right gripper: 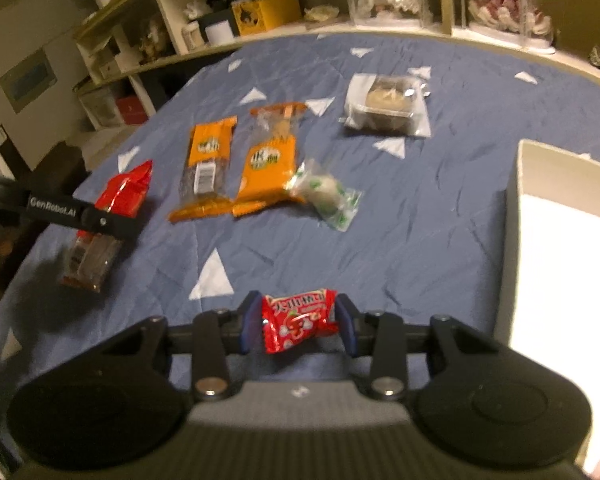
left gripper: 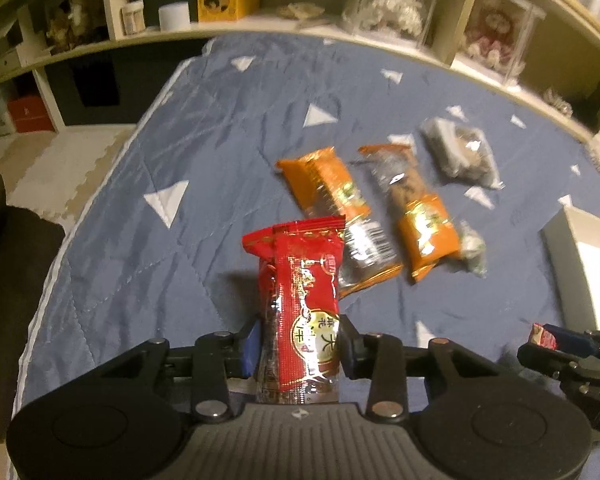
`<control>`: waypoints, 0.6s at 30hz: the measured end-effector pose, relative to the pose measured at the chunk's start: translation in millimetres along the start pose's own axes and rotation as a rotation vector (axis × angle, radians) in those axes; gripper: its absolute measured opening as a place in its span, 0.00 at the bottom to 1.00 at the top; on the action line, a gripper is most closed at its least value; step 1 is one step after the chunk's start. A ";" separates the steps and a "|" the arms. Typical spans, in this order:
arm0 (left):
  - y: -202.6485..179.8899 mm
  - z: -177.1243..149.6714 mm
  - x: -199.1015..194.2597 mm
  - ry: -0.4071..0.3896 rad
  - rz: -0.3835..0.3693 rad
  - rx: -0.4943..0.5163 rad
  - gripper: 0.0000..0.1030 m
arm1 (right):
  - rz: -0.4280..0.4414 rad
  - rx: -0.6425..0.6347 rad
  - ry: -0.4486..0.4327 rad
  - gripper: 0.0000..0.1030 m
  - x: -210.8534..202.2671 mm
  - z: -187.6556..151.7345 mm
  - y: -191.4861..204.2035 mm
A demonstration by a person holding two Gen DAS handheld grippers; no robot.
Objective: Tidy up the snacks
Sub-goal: 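Carry the red cake and red candy into the white box and open both tools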
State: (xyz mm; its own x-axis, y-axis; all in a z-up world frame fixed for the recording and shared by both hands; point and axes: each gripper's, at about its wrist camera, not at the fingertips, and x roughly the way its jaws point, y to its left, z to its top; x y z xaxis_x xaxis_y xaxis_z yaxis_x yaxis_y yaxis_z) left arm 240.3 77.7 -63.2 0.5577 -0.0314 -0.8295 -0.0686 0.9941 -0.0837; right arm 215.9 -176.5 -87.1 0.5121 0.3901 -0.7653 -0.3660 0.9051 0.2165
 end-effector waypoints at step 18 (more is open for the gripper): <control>-93.9 7.0 -45.1 -0.097 -0.181 0.050 0.40 | -0.084 0.091 -0.148 0.44 -100.1 8.5 -42.6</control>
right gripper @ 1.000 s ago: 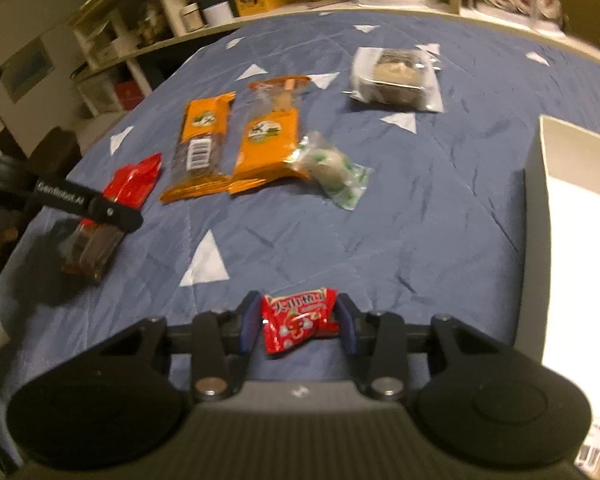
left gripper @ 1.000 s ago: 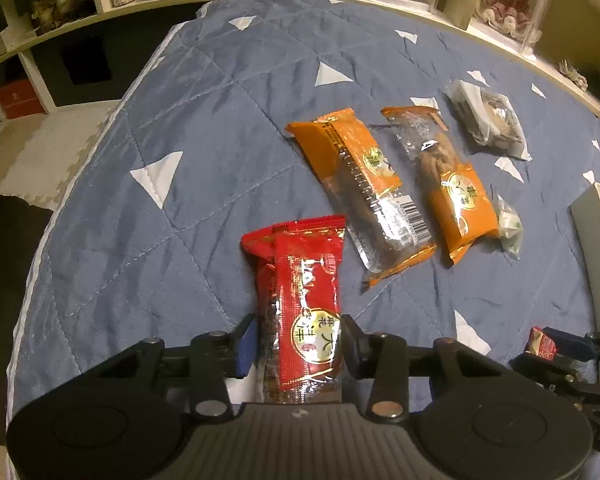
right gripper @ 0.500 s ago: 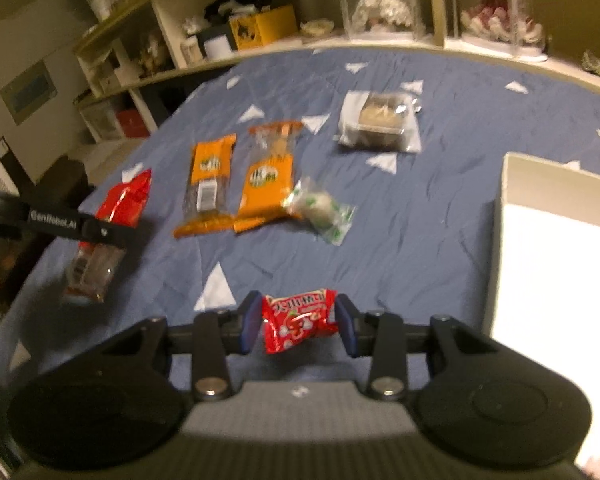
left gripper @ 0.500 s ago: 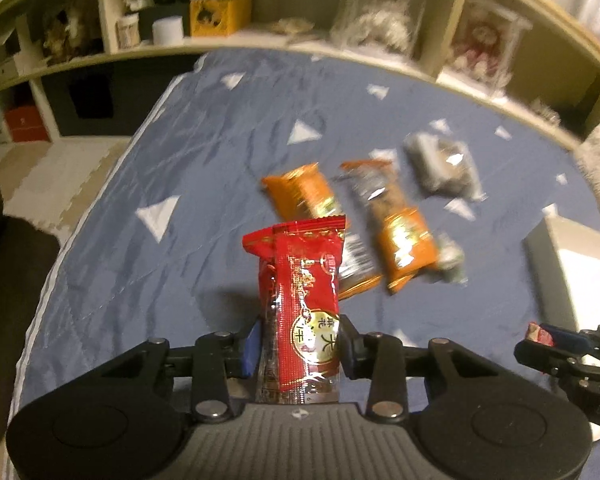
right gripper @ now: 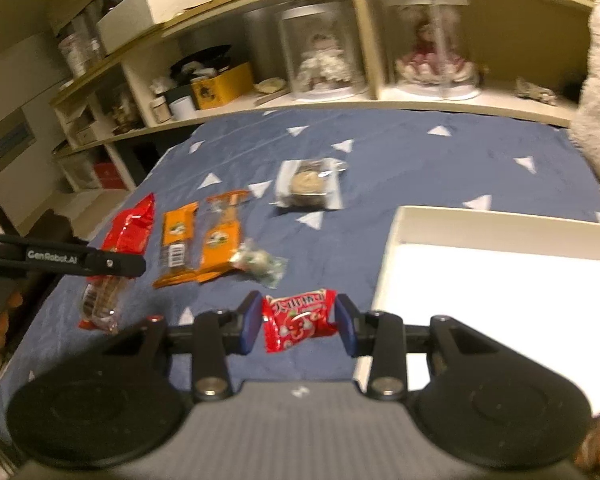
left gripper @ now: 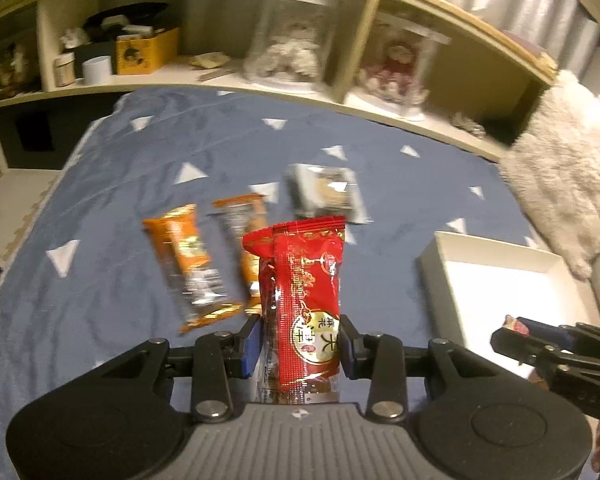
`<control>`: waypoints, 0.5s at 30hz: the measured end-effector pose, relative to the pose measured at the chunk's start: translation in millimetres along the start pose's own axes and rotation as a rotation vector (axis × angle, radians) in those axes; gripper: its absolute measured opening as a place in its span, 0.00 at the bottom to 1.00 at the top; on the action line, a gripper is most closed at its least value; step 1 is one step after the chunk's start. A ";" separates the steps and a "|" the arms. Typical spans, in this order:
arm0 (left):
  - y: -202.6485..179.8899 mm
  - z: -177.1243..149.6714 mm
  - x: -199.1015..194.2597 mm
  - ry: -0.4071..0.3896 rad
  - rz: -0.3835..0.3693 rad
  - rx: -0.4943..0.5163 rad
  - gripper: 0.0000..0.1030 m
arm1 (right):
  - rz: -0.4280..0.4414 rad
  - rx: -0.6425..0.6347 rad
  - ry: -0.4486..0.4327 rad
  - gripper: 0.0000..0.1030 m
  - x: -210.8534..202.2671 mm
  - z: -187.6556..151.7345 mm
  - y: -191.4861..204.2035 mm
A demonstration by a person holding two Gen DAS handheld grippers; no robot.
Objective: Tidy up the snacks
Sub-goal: 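Carry the red cake and red candy into the white box and open both tools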
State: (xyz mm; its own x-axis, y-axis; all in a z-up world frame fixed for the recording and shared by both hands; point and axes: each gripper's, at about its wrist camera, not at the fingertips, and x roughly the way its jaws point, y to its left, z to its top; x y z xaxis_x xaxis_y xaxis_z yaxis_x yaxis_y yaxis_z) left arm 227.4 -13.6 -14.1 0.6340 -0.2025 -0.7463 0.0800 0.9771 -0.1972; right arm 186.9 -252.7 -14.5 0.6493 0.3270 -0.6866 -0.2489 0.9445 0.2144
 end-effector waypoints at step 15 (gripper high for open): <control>-101.3 -1.7 18.8 0.031 -0.102 0.059 0.40 | -0.106 0.079 -0.030 0.44 -48.5 -14.8 -56.6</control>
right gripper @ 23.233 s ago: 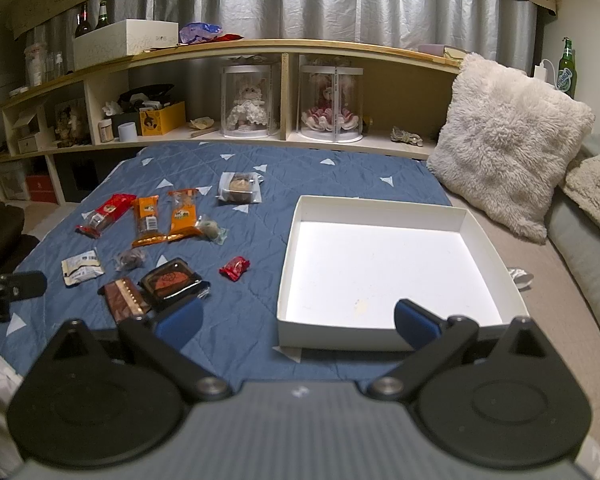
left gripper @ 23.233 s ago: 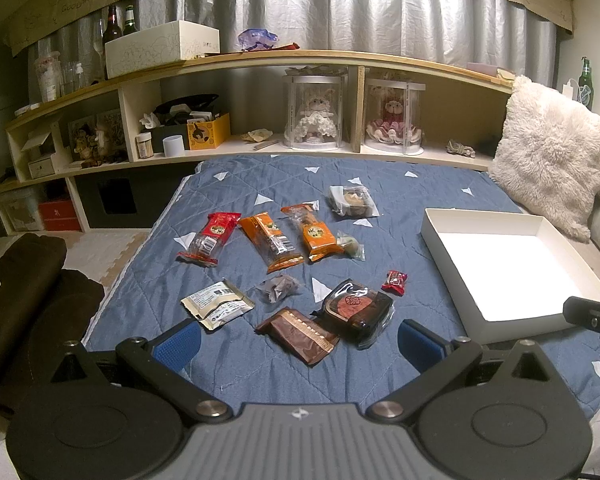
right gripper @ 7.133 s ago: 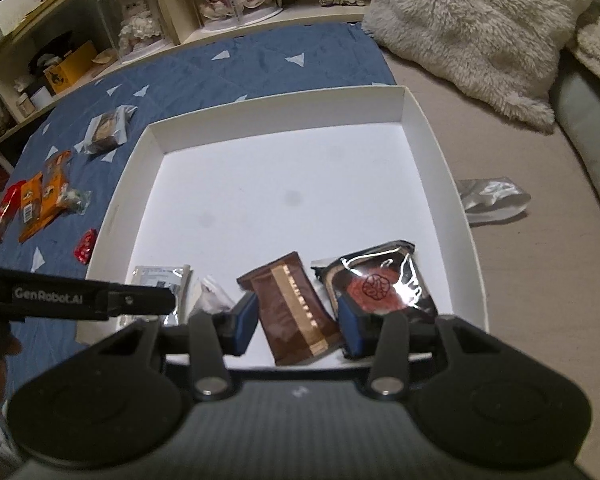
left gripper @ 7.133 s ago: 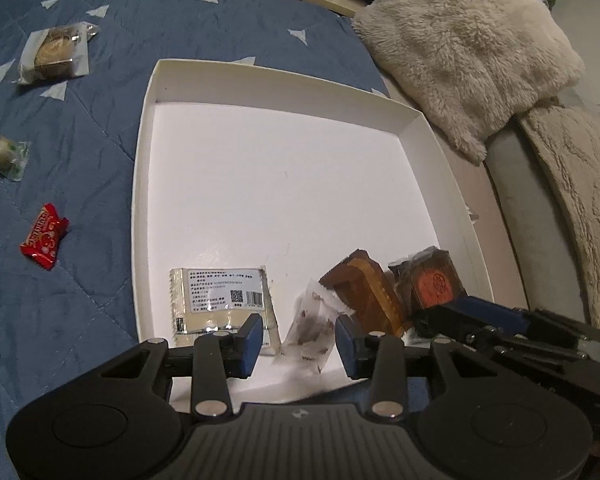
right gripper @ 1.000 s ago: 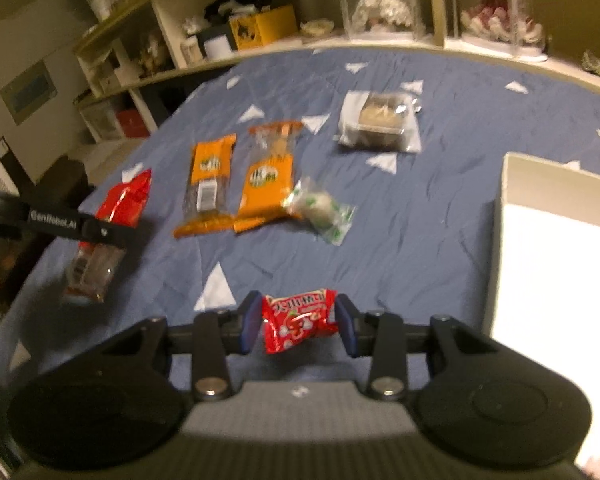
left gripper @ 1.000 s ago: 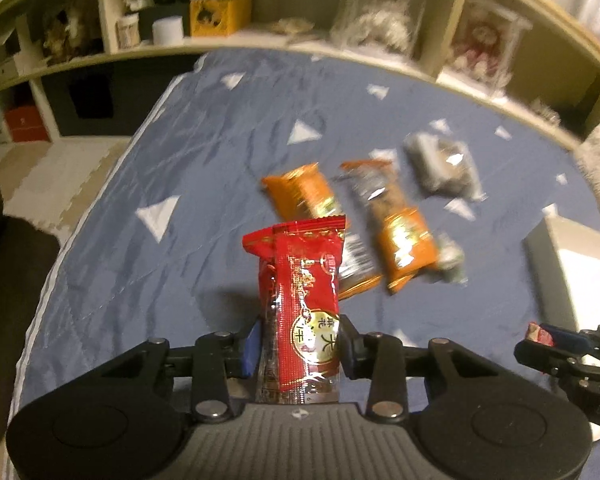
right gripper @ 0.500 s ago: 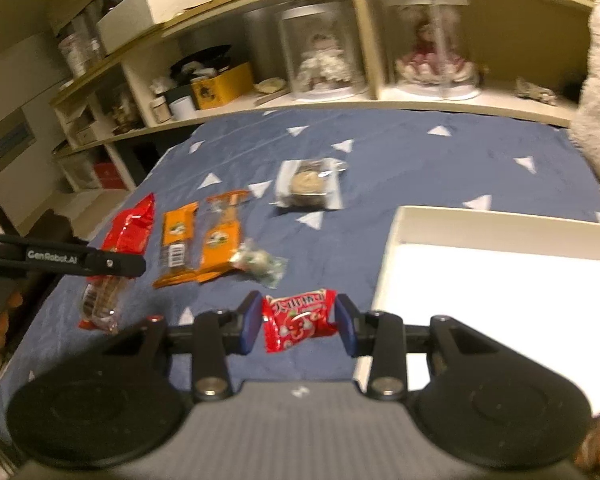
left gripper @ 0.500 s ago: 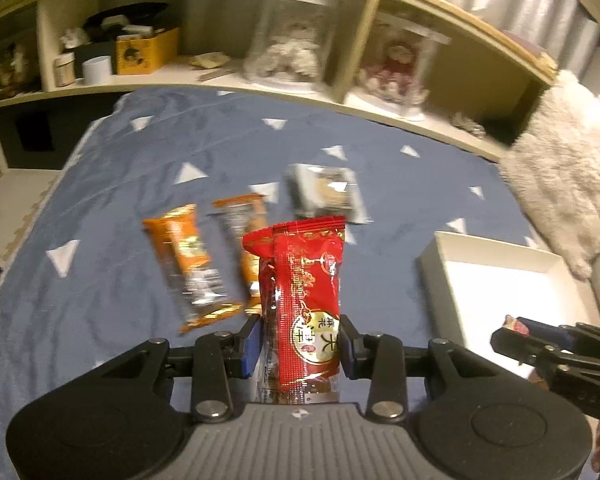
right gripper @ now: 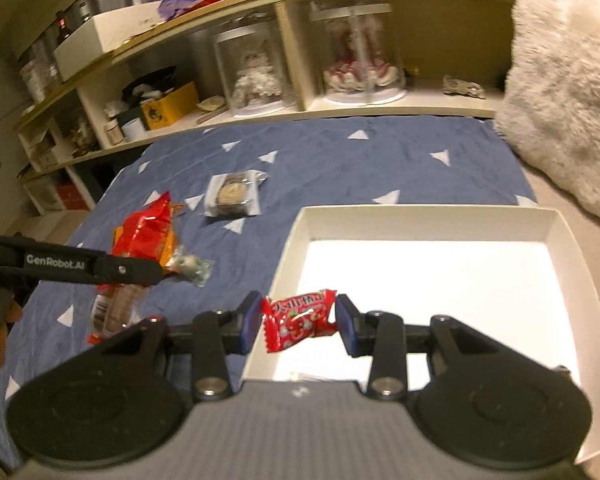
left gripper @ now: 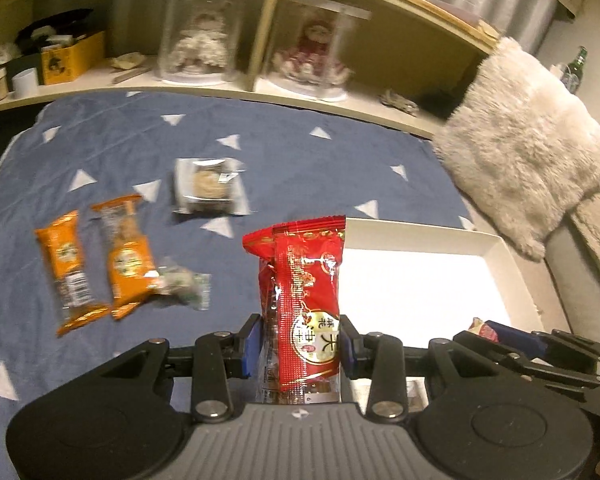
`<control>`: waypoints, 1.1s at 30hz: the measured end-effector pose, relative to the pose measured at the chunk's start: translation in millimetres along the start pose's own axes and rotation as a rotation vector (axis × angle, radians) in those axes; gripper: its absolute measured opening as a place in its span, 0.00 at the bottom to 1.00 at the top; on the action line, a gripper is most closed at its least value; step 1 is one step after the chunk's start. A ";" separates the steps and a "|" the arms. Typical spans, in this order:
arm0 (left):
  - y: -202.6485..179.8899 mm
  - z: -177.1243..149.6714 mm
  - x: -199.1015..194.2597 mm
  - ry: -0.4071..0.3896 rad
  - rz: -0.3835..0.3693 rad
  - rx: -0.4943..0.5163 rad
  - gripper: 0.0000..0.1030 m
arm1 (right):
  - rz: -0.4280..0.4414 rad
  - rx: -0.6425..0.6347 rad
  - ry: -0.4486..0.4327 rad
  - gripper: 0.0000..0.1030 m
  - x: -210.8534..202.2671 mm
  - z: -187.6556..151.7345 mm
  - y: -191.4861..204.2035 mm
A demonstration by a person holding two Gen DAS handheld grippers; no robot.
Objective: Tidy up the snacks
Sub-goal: 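Carry the red cake and red candy into the white box and open both tools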
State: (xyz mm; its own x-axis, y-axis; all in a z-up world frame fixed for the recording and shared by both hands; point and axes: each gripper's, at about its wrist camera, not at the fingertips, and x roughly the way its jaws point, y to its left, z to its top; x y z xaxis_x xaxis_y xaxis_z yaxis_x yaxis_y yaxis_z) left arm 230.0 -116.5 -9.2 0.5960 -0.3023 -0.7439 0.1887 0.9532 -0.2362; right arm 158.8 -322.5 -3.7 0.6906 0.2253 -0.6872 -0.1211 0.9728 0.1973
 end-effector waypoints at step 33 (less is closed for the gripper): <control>-69.4 26.8 108.4 0.094 -0.014 -0.018 0.41 | -0.025 0.186 0.076 0.45 19.7 -8.4 -70.6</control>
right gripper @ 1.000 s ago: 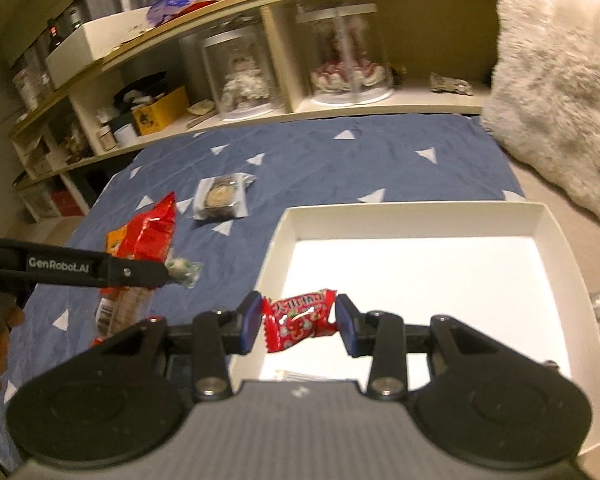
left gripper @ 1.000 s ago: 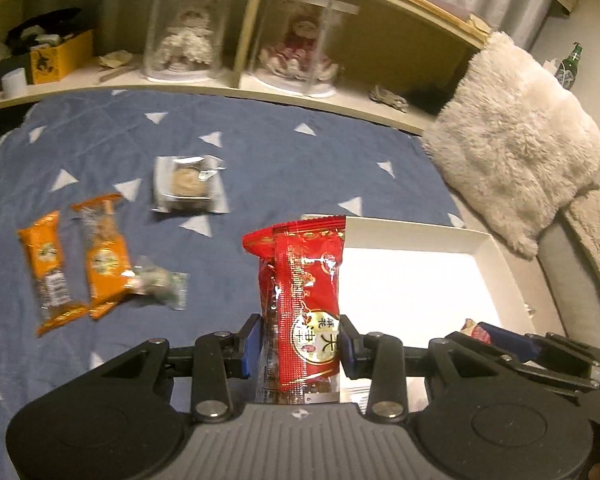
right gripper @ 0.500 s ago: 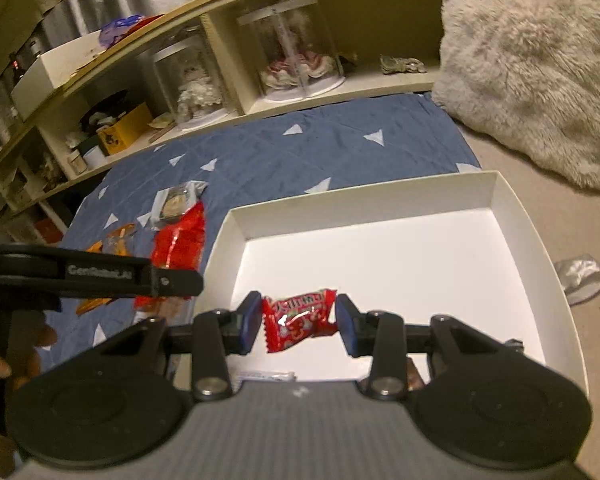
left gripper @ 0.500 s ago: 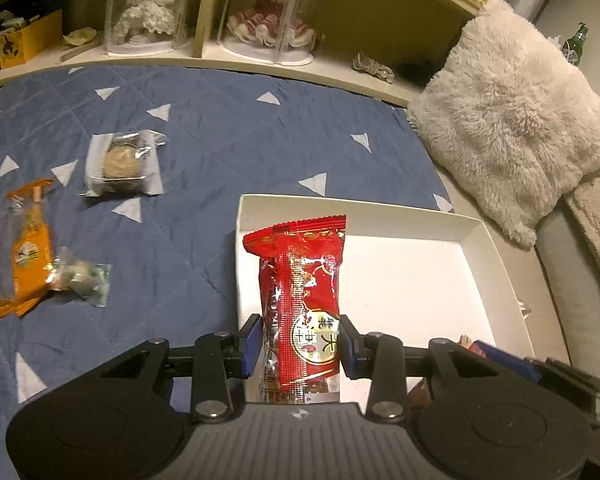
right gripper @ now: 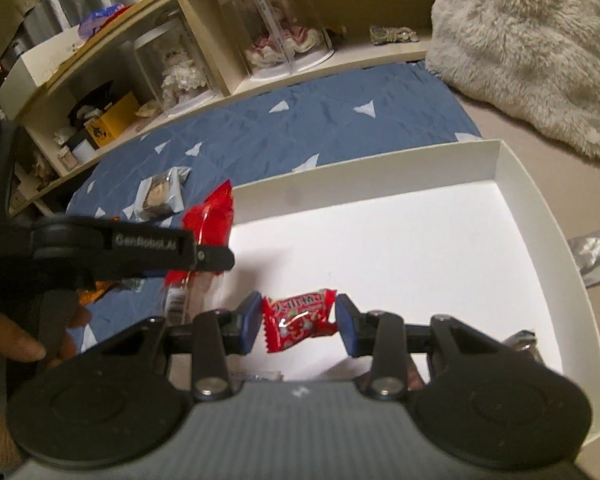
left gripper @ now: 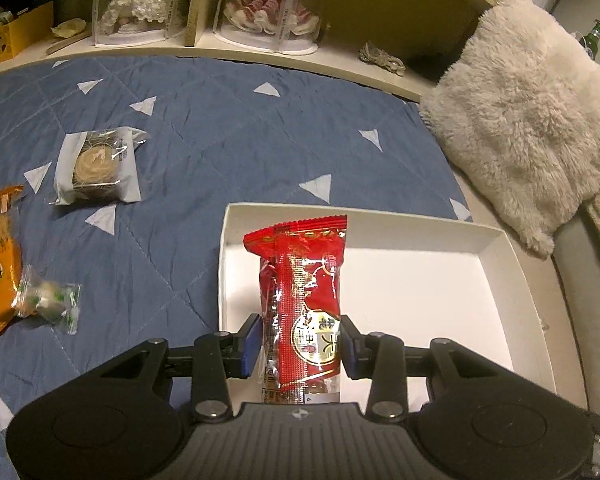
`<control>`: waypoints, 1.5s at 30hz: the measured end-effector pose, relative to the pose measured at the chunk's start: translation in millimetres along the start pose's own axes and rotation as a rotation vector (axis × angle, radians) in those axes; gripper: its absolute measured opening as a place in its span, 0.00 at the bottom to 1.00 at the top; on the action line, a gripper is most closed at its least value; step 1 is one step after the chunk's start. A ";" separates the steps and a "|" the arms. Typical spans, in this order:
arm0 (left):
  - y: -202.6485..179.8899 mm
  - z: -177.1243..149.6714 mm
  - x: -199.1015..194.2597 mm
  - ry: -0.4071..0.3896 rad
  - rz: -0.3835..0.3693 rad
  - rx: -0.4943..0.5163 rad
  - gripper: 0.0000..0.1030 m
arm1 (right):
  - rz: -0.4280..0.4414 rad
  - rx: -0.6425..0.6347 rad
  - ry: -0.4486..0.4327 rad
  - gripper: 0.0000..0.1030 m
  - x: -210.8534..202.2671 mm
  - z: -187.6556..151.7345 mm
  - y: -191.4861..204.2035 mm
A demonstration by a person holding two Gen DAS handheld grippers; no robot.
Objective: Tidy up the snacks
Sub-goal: 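Carry the red cake and red candy into the white box and open both tools, then move both tools back over the remaining snacks on the quilt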
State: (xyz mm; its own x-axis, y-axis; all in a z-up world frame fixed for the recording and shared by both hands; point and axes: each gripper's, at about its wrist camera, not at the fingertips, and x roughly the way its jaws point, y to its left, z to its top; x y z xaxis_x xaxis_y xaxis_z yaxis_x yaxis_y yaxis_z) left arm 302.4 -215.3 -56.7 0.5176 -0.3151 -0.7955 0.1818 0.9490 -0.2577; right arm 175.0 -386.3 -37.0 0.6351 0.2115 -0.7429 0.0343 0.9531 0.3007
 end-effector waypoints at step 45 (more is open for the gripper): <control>29.6 -55.6 -56.8 0.075 0.045 0.195 1.00 | -0.198 -0.023 0.057 0.99 -28.5 -20.2 10.7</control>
State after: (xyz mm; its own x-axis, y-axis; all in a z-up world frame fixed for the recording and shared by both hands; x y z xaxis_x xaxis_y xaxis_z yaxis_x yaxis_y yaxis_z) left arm 231.9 -168.7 -49.7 0.4661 -0.2635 -0.8446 0.3215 0.9398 -0.1158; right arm 141.7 -377.8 -24.7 0.5727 0.0306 -0.8192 0.1362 0.9818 0.1320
